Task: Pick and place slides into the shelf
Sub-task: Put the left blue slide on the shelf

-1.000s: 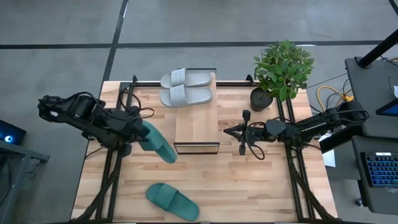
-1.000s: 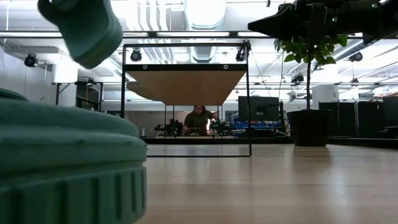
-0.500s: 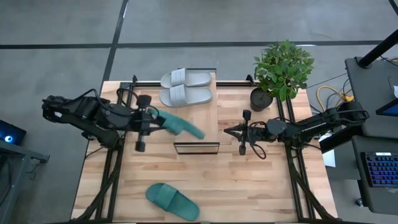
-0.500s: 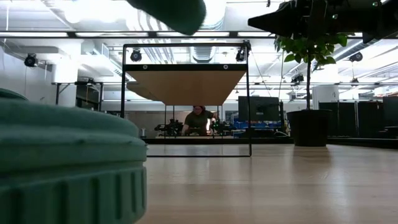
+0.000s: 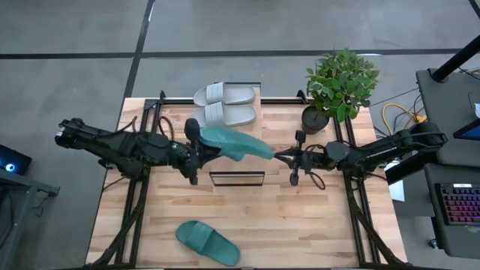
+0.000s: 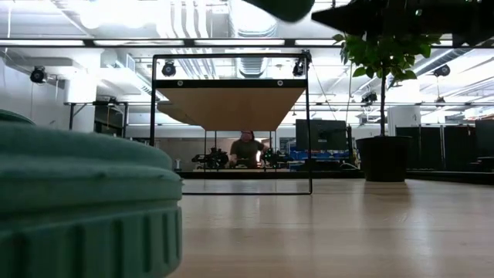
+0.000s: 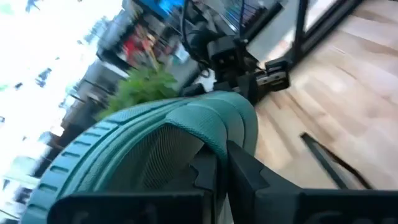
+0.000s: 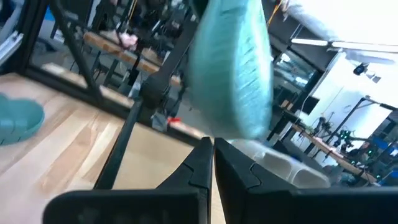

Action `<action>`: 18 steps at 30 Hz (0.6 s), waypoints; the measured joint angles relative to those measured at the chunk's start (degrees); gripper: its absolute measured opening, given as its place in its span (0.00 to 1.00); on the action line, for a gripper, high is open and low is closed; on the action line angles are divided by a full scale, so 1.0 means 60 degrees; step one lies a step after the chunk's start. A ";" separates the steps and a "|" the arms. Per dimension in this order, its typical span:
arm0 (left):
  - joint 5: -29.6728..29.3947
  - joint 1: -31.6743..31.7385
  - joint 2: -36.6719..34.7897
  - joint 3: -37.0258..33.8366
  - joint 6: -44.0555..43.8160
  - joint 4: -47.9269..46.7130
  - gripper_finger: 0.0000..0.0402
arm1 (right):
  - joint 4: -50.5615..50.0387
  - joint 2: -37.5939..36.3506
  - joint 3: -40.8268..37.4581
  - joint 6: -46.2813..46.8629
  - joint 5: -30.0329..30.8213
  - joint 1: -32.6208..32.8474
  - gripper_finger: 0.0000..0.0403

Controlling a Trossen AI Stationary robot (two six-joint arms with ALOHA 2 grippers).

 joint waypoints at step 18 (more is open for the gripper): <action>0.1108 0.0388 -0.2602 -0.3261 -0.0049 0.3015 0.00 | 0.1436 -0.0267 0.0481 -0.3284 0.0510 0.0894 0.46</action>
